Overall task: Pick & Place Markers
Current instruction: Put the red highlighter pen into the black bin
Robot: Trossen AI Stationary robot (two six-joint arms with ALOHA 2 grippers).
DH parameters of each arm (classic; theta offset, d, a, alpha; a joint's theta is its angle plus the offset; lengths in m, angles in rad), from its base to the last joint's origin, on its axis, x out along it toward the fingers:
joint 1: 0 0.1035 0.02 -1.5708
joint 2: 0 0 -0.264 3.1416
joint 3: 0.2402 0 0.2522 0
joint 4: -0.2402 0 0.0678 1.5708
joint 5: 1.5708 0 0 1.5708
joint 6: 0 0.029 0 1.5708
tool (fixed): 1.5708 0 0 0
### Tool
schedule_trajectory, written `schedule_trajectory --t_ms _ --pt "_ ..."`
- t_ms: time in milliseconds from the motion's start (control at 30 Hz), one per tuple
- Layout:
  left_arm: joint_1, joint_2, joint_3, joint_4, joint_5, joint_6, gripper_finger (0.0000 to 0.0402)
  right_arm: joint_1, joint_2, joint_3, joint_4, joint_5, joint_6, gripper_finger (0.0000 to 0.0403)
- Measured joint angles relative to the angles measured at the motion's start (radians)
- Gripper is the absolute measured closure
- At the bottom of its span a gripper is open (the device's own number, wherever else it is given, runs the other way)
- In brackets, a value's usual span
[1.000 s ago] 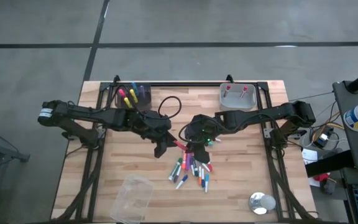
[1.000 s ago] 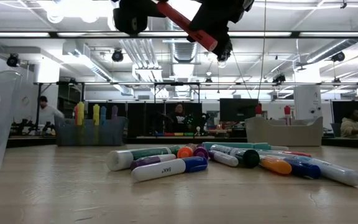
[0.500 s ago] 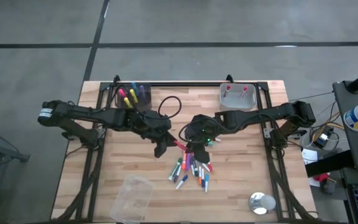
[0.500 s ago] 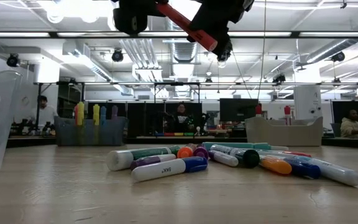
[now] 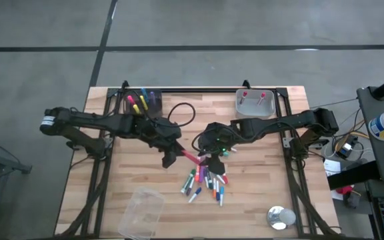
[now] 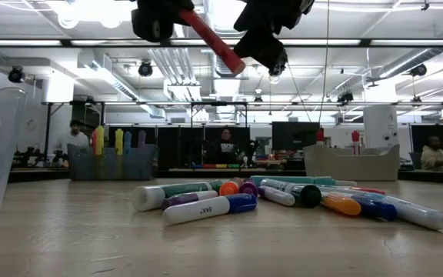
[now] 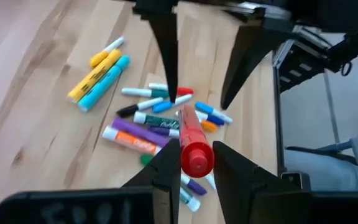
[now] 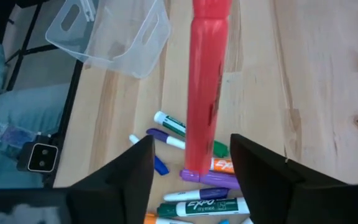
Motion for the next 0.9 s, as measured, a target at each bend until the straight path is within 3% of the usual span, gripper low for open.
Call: schedule_trajectory --t_ms 300,667,900 --pt "0.044 -0.028 0.101 -0.285 -0.070 0.017 0.0326 0.000 -0.001 0.000 -0.026 0.000 -0.001 0.0177" --pt "0.212 -0.039 0.154 -0.523 -0.160 0.010 0.0326 0.034 -0.001 -0.011 0.045 0.001 -0.038 0.0179" --pt "0.361 -0.039 0.159 -0.575 -0.160 0.026 0.0326 0.134 -0.001 -0.013 0.171 0.137 -0.135 0.0177"
